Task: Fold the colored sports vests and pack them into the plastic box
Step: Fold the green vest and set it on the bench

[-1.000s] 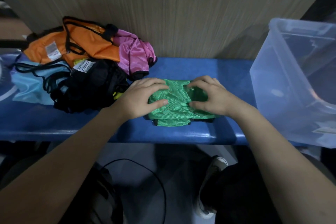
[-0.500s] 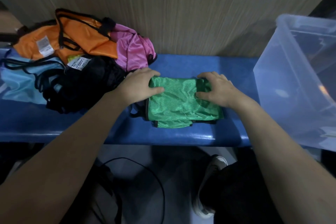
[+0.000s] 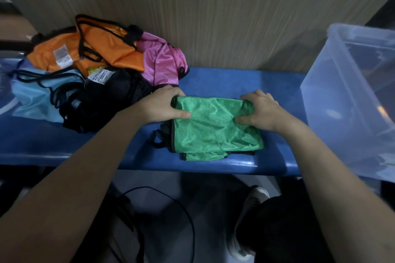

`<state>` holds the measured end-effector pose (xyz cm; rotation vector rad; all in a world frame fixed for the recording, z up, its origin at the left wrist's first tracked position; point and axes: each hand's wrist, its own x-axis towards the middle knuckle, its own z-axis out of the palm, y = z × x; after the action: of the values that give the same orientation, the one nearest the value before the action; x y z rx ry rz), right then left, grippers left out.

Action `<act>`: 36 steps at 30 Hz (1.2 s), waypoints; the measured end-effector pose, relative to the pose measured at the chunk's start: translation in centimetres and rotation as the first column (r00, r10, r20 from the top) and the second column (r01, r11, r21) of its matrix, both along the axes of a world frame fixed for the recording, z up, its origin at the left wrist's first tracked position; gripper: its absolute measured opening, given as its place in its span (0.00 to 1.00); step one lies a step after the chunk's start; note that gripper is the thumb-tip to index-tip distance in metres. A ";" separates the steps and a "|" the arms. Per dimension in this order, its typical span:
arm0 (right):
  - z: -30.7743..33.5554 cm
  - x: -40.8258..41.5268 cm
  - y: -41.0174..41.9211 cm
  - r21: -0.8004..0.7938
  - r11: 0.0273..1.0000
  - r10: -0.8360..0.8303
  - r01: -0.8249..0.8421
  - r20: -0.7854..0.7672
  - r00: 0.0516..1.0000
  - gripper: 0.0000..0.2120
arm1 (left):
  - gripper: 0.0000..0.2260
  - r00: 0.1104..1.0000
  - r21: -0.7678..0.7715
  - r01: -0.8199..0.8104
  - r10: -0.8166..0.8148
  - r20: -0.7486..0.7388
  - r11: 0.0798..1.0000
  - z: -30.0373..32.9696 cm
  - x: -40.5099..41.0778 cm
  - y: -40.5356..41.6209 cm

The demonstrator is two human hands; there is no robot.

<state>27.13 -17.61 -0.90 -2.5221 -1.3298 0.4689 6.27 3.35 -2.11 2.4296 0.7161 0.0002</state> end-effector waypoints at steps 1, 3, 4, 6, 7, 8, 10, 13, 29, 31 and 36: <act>0.0 0.0 0.0 0.012 1.000 -0.008 0.008 -0.013 1.000 0.31 | 0.21 1.000 -0.018 -0.001 0.001 0.018 1.000 0.0 -0.1 0.1; 0.1 0.0 0.1 0.041 0.999 -0.028 0.029 -0.038 0.999 0.27 | 0.17 0.998 -0.054 -0.014 0.017 0.064 0.998 0.1 -0.1 0.0; 0.0 0.1 0.1 0.054 0.998 -0.033 0.036 -0.053 0.998 0.25 | 0.14 0.996 -0.078 -0.023 0.029 0.083 0.997 0.1 -0.1 0.0; 0.0 0.2 0.1 0.083 0.996 -0.036 0.044 -0.091 0.995 0.19 | 0.13 0.996 -0.115 -0.020 0.030 0.080 0.993 0.1 -0.1 0.0; 0.1 0.2 0.1 0.095 0.994 -0.036 0.046 -0.105 0.994 0.16 | 0.14 0.997 -0.118 -0.017 0.025 0.069 0.993 0.0 -0.2 0.2; 0.2 0.2 0.1 0.102 0.993 -0.040 0.051 -0.111 0.993 0.15 | 0.15 0.998 -0.114 -0.017 0.024 0.063 0.993 -0.2 -0.2 0.4; 0.3 0.1 0.1 0.119 0.991 -0.048 0.062 -0.114 0.992 0.14 | 0.18 0.998 -0.098 -0.021 0.027 0.060 0.995 -0.4 -0.2 0.7; 0.3 0.1 0.1 0.176 0.983 -0.021 0.044 -0.132 0.991 0.15 | 0.21 0.994 -0.066 -0.001 0.008 0.106 0.998 -0.5 0.1 0.3; -0.3 0.3 -0.5 0.347 0.927 0.045 -0.142 0.272 0.961 0.17 | 0.15 0.896 0.462 0.012 -0.215 0.389 0.887 0.3 -0.1 -1.5; -0.3 -0.2 -1.1 0.325 0.927 0.095 -0.184 0.272 0.958 0.20 | 0.15 0.896 0.505 0.050 -0.262 0.358 0.862 0.1 -0.8 -2.2; -0.3 -1.3 -2.5 0.350 0.900 0.181 -0.259 0.241 0.953 0.21 | 0.13 0.881 0.548 0.094 -0.326 0.344 0.831 0.3 -2.5 -3.4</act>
<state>25.78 -20.12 -1.20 -2.1525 -1.6140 -0.0155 3.77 -0.08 -1.81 2.8602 0.2472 0.7037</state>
